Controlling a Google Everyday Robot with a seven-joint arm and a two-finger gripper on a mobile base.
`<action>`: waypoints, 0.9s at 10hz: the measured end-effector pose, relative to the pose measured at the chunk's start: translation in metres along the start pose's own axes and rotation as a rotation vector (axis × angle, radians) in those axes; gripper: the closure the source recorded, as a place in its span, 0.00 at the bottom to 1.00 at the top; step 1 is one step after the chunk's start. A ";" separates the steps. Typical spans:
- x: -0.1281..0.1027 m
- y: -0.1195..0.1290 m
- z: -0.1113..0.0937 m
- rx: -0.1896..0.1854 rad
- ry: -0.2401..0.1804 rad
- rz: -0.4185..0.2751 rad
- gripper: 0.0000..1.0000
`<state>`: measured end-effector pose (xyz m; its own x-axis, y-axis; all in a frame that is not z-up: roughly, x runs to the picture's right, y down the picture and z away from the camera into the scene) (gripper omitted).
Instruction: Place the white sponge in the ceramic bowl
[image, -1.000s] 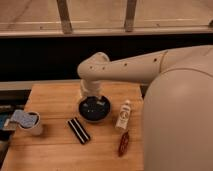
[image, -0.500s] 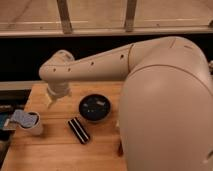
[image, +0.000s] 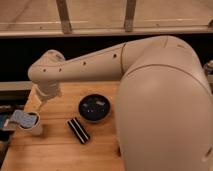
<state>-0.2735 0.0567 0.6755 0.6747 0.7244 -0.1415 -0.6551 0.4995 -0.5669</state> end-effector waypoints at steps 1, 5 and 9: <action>0.000 0.001 0.000 -0.001 0.000 -0.001 0.33; 0.001 0.003 0.004 -0.057 -0.019 -0.008 0.33; -0.038 0.057 0.021 -0.134 -0.028 -0.173 0.33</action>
<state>-0.3435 0.0676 0.6657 0.7620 0.6475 -0.0109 -0.4780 0.5511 -0.6839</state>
